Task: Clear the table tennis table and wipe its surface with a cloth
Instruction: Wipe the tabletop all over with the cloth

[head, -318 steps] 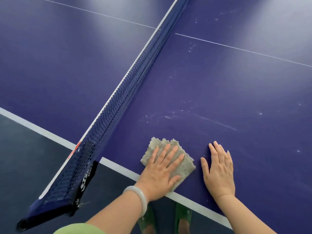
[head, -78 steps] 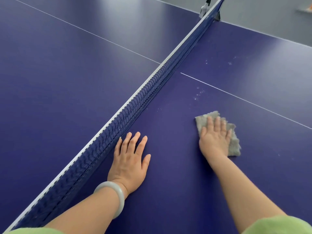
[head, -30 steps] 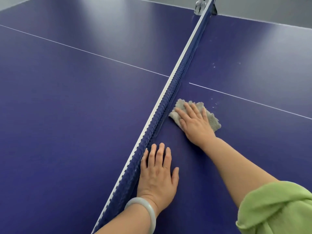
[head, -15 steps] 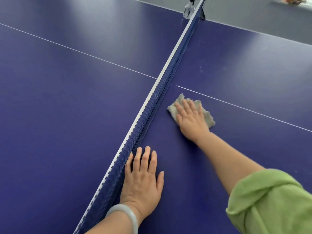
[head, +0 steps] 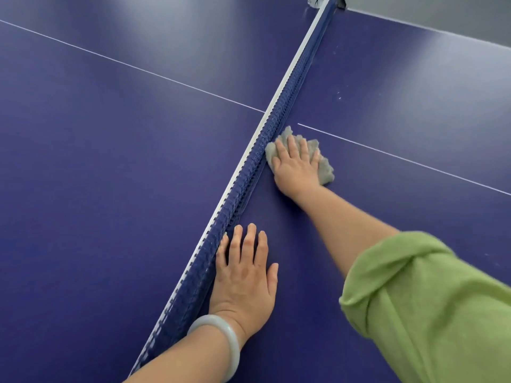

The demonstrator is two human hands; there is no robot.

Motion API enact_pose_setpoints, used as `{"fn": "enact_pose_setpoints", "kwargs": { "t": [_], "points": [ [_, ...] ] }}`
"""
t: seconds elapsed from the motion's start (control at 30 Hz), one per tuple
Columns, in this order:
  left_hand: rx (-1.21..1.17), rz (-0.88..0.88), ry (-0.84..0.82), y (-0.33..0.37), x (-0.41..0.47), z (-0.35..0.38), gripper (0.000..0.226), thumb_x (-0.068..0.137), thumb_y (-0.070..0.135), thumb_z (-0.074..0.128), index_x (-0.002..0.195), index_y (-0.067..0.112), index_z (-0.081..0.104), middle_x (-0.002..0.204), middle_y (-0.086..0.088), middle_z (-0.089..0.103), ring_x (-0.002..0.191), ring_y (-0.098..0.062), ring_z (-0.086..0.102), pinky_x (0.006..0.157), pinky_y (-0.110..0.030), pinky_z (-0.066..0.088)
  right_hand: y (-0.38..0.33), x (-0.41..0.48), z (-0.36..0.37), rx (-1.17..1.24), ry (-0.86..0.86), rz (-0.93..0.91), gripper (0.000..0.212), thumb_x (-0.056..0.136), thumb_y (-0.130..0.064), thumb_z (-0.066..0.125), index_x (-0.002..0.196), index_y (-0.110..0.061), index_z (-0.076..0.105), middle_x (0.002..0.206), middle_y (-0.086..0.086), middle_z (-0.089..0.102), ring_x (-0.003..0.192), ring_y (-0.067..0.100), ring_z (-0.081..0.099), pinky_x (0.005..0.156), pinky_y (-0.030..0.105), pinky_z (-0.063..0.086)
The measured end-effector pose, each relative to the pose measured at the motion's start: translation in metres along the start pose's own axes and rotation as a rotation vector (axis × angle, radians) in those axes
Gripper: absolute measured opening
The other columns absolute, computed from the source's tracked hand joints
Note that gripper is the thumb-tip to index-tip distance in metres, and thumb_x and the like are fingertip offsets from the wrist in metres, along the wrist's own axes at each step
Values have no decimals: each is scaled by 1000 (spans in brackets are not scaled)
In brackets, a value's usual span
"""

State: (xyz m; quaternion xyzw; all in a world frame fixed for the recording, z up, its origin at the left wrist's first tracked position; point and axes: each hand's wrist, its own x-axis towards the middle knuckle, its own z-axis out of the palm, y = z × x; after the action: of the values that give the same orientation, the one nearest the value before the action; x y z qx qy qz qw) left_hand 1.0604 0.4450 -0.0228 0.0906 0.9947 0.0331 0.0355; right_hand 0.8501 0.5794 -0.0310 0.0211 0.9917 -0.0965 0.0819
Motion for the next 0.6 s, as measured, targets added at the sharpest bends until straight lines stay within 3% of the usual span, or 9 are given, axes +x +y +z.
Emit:
{"fn": "enact_pose_setpoints", "kwargs": {
  "t": [0.1, 0.27, 0.33, 0.4, 0.47, 0.6],
  "points": [
    [8, 8, 3, -1, 0, 3, 63, 94, 44, 26, 140, 11, 52, 146, -12, 48, 137, -33, 42, 111, -54, 36, 35, 26, -14, -7, -30, 13, 54, 104, -41, 15, 157, -32, 8, 166, -3, -4, 152, 22, -10, 119, 54, -10],
    [-3, 9, -1, -4, 0, 6, 63, 95, 45, 23, 143, 12, 48, 149, -12, 45, 140, -33, 38, 114, -54, 31, 129, -10, -27, 52, 54, 522, 57, 103, -39, 15, 158, -27, 4, 166, 1, -5, 152, 28, -9, 118, 58, -10],
    [0, 9, -7, -4, 0, 6, 64, 95, 45, 22, 144, 12, 46, 150, -12, 44, 140, -33, 37, 115, -54, 29, 137, -36, -27, 88, 82, 695, 57, 104, -38, 15, 159, -25, 5, 166, 4, -6, 152, 30, -9, 118, 61, -7],
    [3, 9, -15, -4, 0, 6, 65, 95, 45, 20, 145, 12, 45, 150, -12, 42, 141, -33, 35, 115, -54, 27, 116, -56, -21, 102, 96, 750, 57, 104, -38, 16, 159, -24, 4, 166, 5, -6, 152, 31, -10, 117, 62, -6],
    [-12, 6, -8, -3, 0, 4, 65, 94, 45, 22, 143, 11, 47, 149, -13, 44, 140, -34, 37, 115, -55, 28, 77, -71, -5, 72, 107, 603, 56, 105, -38, 16, 159, -26, 4, 166, 4, -6, 152, 29, -11, 118, 59, -10],
    [-41, 0, 34, -1, 0, 3, 65, 92, 44, 25, 140, 8, 51, 145, -15, 48, 137, -36, 40, 113, -55, 31, 16, -103, 23, -33, 80, 84, 56, 104, -41, 16, 158, -32, 5, 166, -3, -6, 152, 21, -14, 119, 53, -13]
  ]
}}
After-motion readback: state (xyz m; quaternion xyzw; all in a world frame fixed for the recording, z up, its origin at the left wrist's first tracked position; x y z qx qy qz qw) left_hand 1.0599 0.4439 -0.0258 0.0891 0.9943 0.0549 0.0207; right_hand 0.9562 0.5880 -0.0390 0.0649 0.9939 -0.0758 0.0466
